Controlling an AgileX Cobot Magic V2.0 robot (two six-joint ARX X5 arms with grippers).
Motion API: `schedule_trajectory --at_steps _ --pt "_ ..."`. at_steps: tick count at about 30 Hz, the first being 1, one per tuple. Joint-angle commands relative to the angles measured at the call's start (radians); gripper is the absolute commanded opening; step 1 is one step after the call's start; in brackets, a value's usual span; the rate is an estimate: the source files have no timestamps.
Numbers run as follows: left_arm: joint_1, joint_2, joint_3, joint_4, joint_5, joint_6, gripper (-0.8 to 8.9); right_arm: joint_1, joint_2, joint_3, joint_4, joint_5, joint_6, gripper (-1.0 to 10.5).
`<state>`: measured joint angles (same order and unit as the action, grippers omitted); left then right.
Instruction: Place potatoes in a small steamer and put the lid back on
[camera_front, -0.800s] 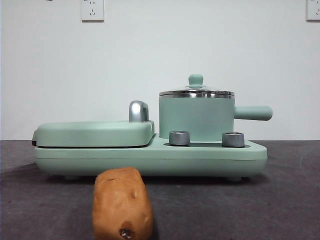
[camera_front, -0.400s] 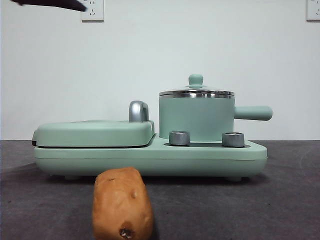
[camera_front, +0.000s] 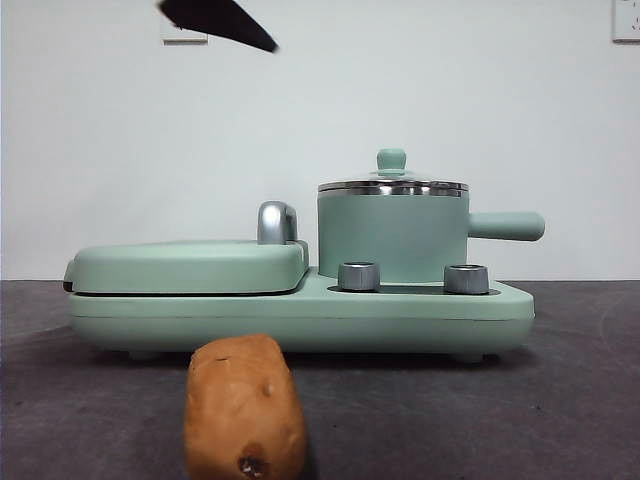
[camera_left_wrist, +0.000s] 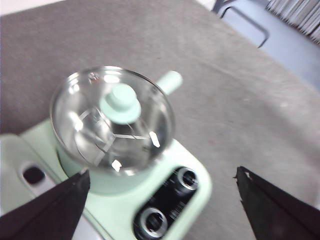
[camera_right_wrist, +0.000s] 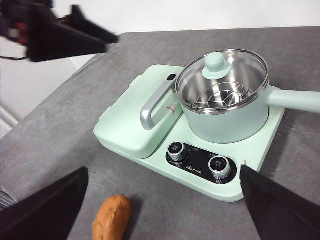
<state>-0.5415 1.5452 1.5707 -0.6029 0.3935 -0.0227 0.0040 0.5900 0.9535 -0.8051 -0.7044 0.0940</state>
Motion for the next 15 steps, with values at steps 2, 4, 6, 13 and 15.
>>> schedule_trajectory --at_steps 2,4,6,13,15 --pt "-0.045 0.120 0.105 0.005 -0.086 0.080 4.70 0.001 0.004 0.017 0.003 -0.003 0.020 4.8" --pt "-0.065 0.177 0.147 0.014 -0.126 0.106 4.69 0.001 0.004 0.017 0.003 -0.003 0.026 4.8" --pt "-0.083 0.233 0.182 0.048 -0.170 0.122 4.69 0.001 0.004 0.017 0.004 -0.002 0.026 4.8" --pt "-0.107 0.366 0.221 0.209 -0.220 0.096 4.67 0.001 0.004 0.017 0.004 -0.003 0.026 4.8" --pt "-0.107 0.389 0.221 0.232 -0.240 0.077 4.67 0.001 0.004 0.017 0.003 -0.002 0.026 4.8"
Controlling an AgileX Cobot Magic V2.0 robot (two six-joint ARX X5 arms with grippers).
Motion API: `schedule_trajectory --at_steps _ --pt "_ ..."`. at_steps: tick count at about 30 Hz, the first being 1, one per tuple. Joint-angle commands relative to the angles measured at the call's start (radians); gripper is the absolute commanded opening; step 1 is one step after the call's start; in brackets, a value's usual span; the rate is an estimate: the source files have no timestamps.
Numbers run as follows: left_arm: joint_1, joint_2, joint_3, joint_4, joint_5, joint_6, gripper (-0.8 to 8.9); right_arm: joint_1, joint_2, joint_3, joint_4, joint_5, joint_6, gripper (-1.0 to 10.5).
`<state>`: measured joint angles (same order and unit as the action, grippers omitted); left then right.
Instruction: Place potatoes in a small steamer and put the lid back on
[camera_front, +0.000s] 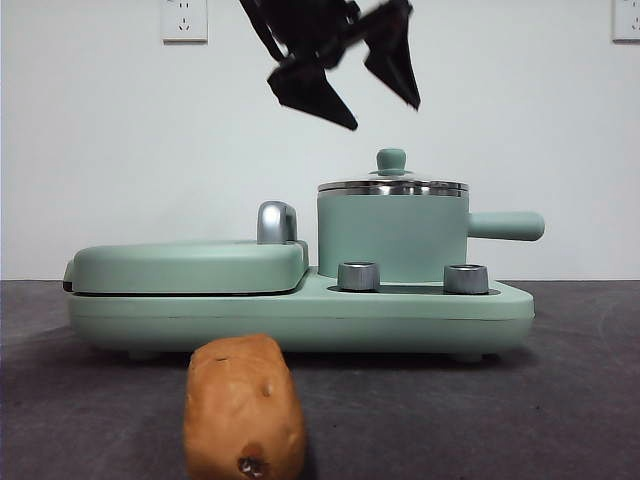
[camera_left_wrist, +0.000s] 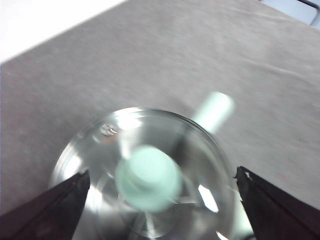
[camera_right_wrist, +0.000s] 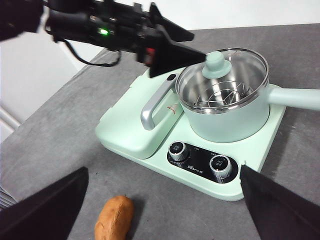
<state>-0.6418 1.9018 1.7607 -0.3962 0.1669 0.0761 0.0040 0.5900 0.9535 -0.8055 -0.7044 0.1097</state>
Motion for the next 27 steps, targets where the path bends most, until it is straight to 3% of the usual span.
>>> schedule_trajectory --at_steps 1,16,27 --pt "-0.007 0.040 0.031 0.031 -0.013 -0.028 4.67 0.001 0.004 0.017 0.004 -0.003 0.011 4.8" --pt "-0.006 0.107 0.031 0.090 -0.013 -0.097 4.63 0.001 0.004 0.017 0.003 -0.003 0.018 4.8" --pt "-0.011 0.132 0.031 0.127 -0.013 -0.096 4.28 0.001 0.004 0.017 -0.019 -0.003 0.018 4.8"
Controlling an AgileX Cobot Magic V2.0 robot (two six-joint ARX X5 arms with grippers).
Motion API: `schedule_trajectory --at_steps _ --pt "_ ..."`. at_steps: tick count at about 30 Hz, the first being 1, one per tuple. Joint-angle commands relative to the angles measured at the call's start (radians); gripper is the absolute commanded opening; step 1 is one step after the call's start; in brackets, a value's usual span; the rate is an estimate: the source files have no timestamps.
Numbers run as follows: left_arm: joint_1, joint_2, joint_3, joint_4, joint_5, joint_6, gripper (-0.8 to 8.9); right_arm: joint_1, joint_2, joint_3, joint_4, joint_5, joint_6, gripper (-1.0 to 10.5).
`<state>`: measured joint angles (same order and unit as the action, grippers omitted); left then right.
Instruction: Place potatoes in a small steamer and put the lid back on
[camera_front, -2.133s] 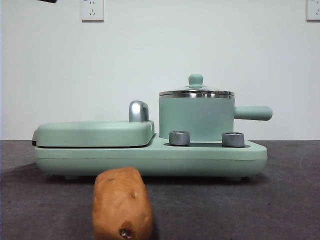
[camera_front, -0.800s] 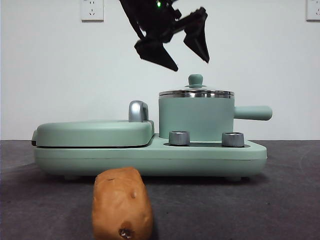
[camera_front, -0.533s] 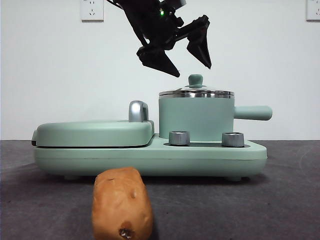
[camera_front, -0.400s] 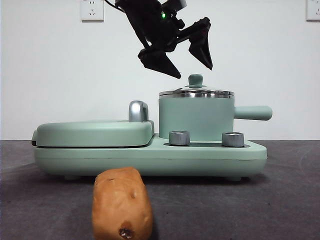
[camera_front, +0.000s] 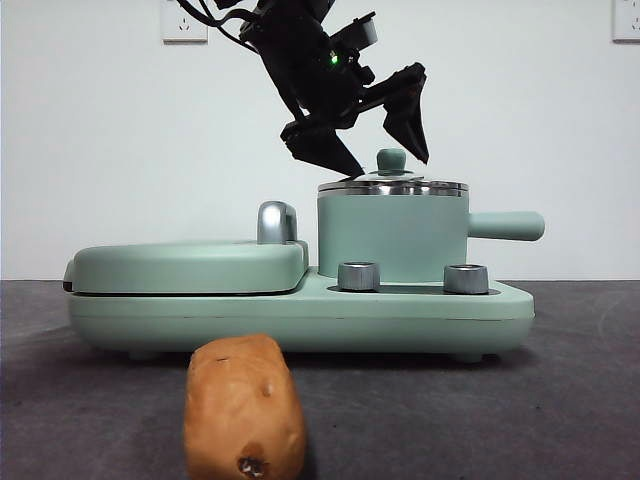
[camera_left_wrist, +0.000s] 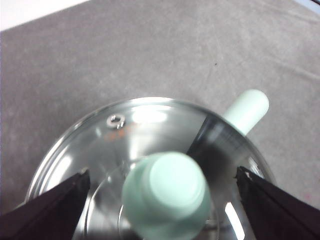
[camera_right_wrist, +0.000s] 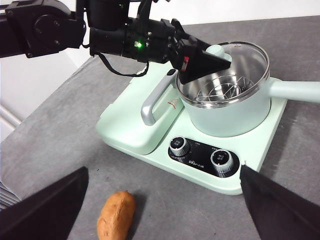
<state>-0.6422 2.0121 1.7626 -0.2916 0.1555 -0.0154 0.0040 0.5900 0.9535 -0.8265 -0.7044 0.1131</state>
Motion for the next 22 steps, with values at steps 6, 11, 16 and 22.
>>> schedule_trajectory --at_steps 6,11,16,22 --pt "-0.013 0.023 0.029 0.025 -0.001 -0.004 3.04 0.001 0.003 0.017 0.002 -0.002 0.014 4.8" --pt "-0.013 0.023 0.029 0.029 -0.001 0.003 2.22 0.001 0.003 0.017 0.002 -0.002 0.014 4.8" --pt "-0.013 0.024 0.029 0.025 -0.001 0.008 0.37 0.001 0.004 0.017 0.002 -0.002 0.015 4.8" --pt "-0.013 0.024 0.029 0.031 -0.001 0.008 0.05 0.001 0.003 0.017 0.002 -0.003 0.023 4.8"
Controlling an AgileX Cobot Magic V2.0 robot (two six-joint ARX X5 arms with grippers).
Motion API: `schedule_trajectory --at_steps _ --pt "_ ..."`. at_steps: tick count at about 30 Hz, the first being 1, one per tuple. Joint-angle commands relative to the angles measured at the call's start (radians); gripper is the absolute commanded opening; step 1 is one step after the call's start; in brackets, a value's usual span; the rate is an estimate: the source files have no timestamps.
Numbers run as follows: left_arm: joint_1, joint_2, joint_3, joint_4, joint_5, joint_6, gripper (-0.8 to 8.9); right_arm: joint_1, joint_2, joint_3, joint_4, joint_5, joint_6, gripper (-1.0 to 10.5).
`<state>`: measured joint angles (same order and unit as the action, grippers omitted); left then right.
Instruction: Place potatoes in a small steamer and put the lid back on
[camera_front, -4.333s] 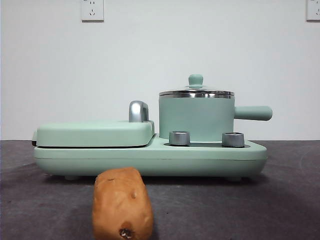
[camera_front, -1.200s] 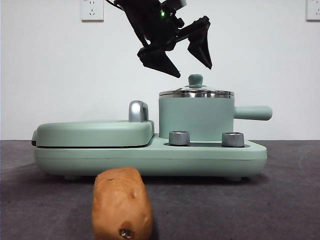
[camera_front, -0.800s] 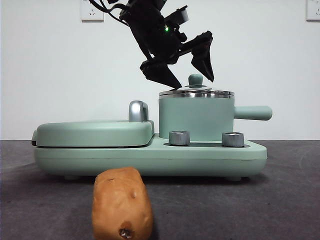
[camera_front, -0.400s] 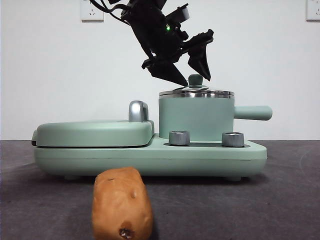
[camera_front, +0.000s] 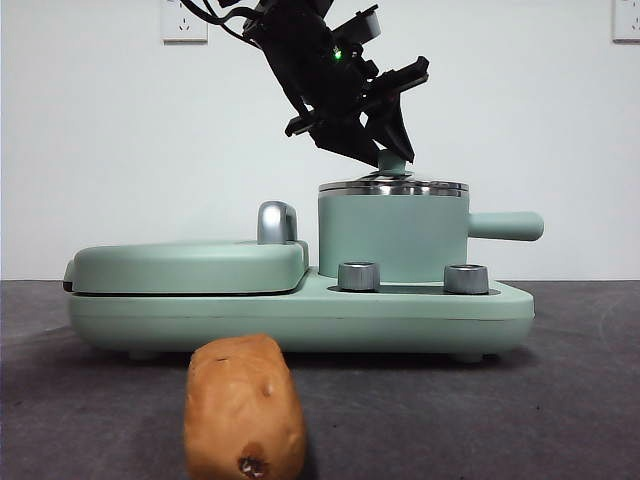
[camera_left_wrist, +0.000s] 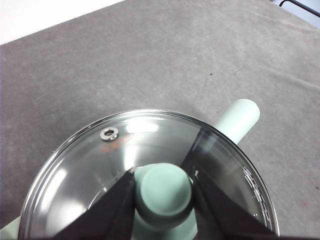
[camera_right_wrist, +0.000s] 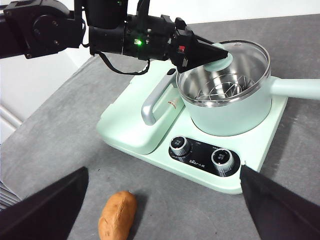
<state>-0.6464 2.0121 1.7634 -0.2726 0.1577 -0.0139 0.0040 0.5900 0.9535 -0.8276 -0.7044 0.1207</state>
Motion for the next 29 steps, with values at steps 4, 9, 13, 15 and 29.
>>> schedule_trajectory --at_steps 4,9,13,15,29 --pt "-0.008 0.021 0.047 -0.005 -0.003 0.006 0.05 0.001 0.003 0.017 0.003 -0.003 0.023 4.8" --pt "-0.008 0.021 0.127 -0.081 -0.003 0.006 0.05 0.001 0.003 0.017 0.003 -0.003 0.025 4.8" --pt "-0.009 0.021 0.217 -0.157 -0.004 0.006 0.05 0.001 0.003 0.017 0.003 -0.003 0.025 4.8" --pt "-0.009 0.021 0.255 -0.185 -0.003 0.005 0.05 0.001 0.003 0.017 0.003 -0.003 0.025 4.8" --pt "0.010 -0.090 0.360 -0.395 -0.042 0.035 0.05 0.025 0.021 0.017 -0.036 0.005 0.053 4.8"
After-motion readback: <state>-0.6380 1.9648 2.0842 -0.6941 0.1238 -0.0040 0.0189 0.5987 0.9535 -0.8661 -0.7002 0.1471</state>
